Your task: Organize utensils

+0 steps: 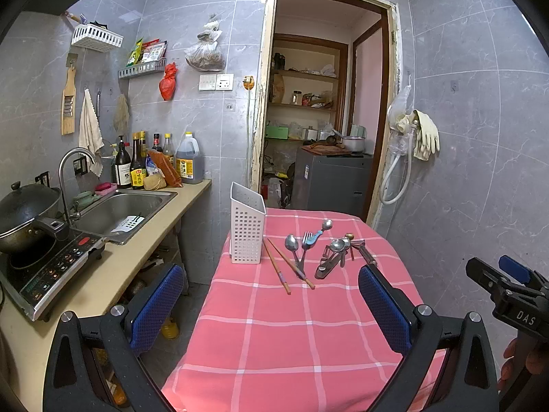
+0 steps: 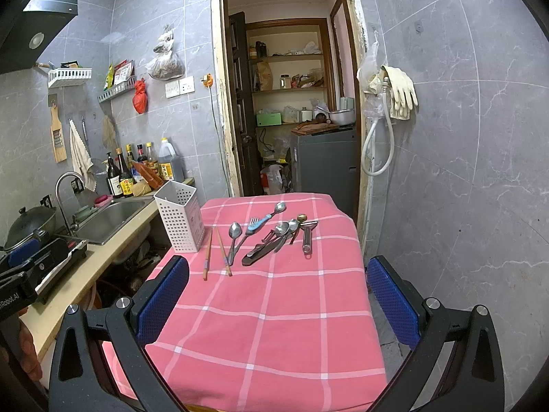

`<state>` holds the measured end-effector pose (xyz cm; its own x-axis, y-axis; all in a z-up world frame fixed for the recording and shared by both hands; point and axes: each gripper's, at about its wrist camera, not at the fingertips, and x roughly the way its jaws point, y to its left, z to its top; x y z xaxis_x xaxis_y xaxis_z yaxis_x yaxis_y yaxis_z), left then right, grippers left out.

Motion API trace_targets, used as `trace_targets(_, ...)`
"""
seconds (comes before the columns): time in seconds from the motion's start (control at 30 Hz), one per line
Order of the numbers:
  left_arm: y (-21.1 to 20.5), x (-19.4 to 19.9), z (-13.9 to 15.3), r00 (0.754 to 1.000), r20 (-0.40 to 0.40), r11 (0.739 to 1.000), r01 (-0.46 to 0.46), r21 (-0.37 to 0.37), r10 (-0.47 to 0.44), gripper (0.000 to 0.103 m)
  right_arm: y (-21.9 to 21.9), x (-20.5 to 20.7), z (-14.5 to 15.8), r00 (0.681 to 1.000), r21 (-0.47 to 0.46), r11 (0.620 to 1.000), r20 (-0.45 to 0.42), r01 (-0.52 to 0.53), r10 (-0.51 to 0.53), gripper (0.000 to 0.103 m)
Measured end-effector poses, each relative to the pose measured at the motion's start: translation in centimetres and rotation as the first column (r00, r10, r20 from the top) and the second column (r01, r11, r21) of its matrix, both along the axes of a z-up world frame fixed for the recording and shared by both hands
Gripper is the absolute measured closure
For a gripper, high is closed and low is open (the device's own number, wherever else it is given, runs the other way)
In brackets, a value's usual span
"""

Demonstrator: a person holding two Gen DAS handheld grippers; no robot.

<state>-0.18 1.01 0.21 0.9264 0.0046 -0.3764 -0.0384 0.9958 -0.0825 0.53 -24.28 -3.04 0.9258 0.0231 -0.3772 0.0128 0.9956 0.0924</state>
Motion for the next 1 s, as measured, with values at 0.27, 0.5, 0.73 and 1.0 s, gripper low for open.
trace_targets(0.27, -0.15, 0.05, 0.00, 1.000, -0.001, 1.000, -0.001, 0.000, 0.001, 0.000, -0.05, 0.03, 0.03, 1.000, 0.000, 1.000, -0.001, -0.001, 0.001, 0.001)
trace_targets(0.5, -0.31, 0.00, -0.01, 1.000, 0.000, 1.000, -0.001, 0.000, 0.001, 0.000, -0.08, 0.09, 0.04, 1.000, -0.001, 1.000, -0.002, -0.001, 0.001, 0.001)
trace_targets(0.73, -0.37, 0.01, -0.05, 1.000, -0.001, 1.000, -0.002, 0.000, 0.002, 0.000, 0.24, 0.02, -0.11, 1.000, 0.000, 1.000, -0.003, -0.002, 0.002, 0.001)
trace_targets(1.0, -0.27, 0.15, -0.11, 1.000, -0.002, 1.000, -0.002, -0.001, 0.002, 0.000, 0.26, 0.05, -0.12, 1.000, -0.001, 1.000, -0.005, -0.002, 0.002, 0.001)
